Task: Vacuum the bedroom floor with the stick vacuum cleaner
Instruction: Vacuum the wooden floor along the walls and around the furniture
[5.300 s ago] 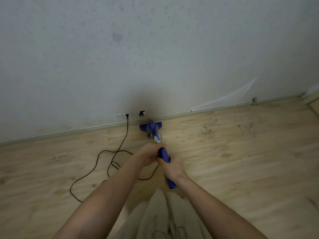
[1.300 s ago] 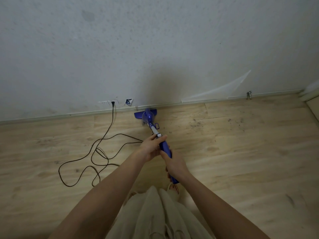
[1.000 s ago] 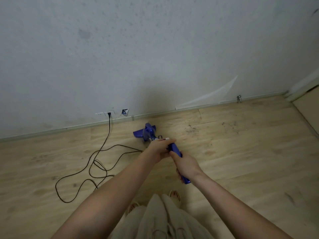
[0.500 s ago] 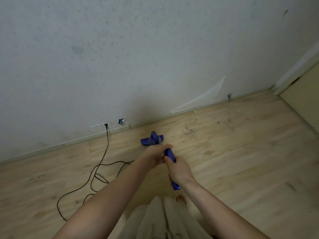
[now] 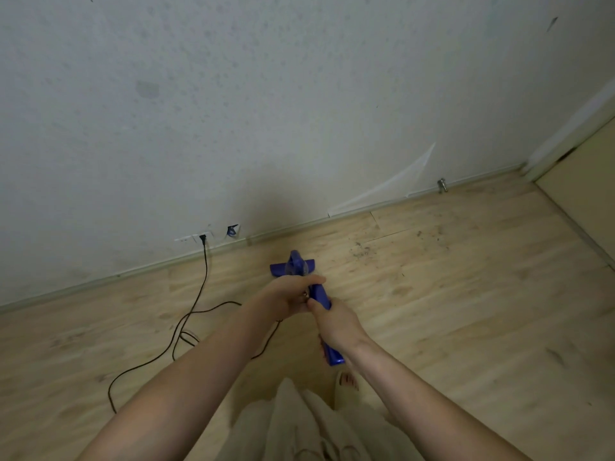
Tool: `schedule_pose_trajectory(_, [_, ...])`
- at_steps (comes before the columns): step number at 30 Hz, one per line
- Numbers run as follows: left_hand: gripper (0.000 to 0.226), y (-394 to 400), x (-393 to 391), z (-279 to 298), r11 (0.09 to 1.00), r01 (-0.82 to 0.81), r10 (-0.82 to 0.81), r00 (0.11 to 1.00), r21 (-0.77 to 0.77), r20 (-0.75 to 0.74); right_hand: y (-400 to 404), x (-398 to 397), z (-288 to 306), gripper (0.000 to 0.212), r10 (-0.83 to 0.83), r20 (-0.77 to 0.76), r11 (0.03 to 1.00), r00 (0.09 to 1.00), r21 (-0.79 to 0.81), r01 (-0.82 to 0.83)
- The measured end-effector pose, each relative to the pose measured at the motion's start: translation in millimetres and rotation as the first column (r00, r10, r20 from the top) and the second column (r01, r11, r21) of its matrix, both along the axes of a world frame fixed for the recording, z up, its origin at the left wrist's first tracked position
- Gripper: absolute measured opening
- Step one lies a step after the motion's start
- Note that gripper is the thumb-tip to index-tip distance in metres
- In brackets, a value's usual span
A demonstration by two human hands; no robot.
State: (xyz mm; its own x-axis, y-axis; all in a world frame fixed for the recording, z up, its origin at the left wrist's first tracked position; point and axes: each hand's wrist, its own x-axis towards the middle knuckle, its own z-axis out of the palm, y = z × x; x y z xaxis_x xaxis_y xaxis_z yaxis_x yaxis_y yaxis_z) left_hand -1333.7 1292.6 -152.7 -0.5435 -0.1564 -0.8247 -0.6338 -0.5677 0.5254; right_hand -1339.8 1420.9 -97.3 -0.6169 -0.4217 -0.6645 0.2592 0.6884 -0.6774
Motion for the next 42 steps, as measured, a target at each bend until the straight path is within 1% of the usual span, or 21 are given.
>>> schedule_pose_trajectory(3, [0.028,1.5,-8.4,-3.2,0.999,-0.045,0.045,0.999,0.001,-0.013,-4.7,-10.8,-9.5,0.020,0.047,-0.036,0.999,0.998,0.000,-0.047])
schedule_pose_trajectory(6, [0.012,6.1,-15.9,-8.0,0.985,-0.170,0.170,0.985,0.013,-0.041,-8.2,-22.1,-22.3,0.018,0.114,-0.043,0.993,0.993,-0.007,-0.114])
schedule_pose_trajectory(8, [0.008,5.6,-25.8,-10.8,0.973,-0.229,0.230,0.971,0.016,-0.060,-12.0,-34.7,-29.7,0.014,0.140,-0.025,0.990,0.990,-0.025,-0.141])
schedule_pose_trajectory(11, [0.003,3.5,-49.7,-10.6,0.963,-0.271,0.271,0.961,0.006,-0.057,-13.3,-64.1,-33.2,0.016,0.150,0.014,0.987,0.989,-0.054,-0.149])
schedule_pose_trajectory(13, [0.006,6.9,-68.6,-8.7,0.957,-0.290,0.290,0.956,0.001,-0.041,-8.4,-88.2,-31.0,0.017,0.179,0.055,0.983,0.982,-0.055,-0.176])
schedule_pose_trajectory(15, [0.014,14.3,-88.3,-8.3,0.951,-0.309,0.309,0.951,-0.007,-0.028,-1.2,-111.5,-27.9,0.018,0.199,0.086,0.979,0.976,-0.066,-0.194])
schedule_pose_trajectory(19, [0.018,25.3,-121.6,-9.7,0.937,-0.349,0.349,0.936,0.012,-0.037,10.0,-154.6,-32.2,0.027,0.306,-0.029,0.950,0.951,-0.047,-0.308])
schedule_pose_trajectory(22, [0.015,26.8,-133.7,-3.9,0.940,-0.339,0.340,0.939,0.038,-0.057,13.6,-176.3,-35.8,0.026,0.340,-0.031,0.939,0.940,-0.047,-0.341])
schedule_pose_trajectory(26, [0.019,25.8,-135.0,-3.9,0.942,-0.336,0.337,0.941,0.020,-0.043,10.8,-177.4,-38.1,0.026,0.336,-0.001,0.941,0.942,-0.033,-0.335])
schedule_pose_trajectory(30, [0.029,16.7,-134.9,-6.1,0.946,-0.324,0.323,0.946,-0.027,-0.035,2.1,-171.4,-34.9,0.026,0.286,0.059,0.958,0.956,-0.047,-0.283])
schedule_pose_trajectory(33, [0.031,9.4,-129.7,-4.9,0.950,-0.310,0.309,0.950,-0.022,-0.033,-4.0,-164.4,-31.4,0.026,0.279,0.072,0.960,0.957,-0.054,-0.276])
schedule_pose_trajectory(35, [0.031,8.3,-127.1,-4.1,0.950,-0.311,0.310,0.950,-0.024,-0.030,-6.9,-161.0,-28.4,0.026,0.290,0.062,0.957,0.955,-0.036,-0.288])
schedule_pose_trajectory(38, [0.024,9.4,-126.1,-2.0,0.946,-0.323,0.324,0.945,0.013,-0.037,-6.5,-163.7,-19.3,0.024,0.310,0.020,0.951,0.950,-0.006,-0.310])
schedule_pose_trajectory(42, [0.023,5.6,-128.3,-0.2,0.966,-0.259,0.259,0.966,0.014,-0.009,-3.1,-168.9,-10.5,0.025,0.314,0.053,0.949,0.948,-0.021,-0.313])
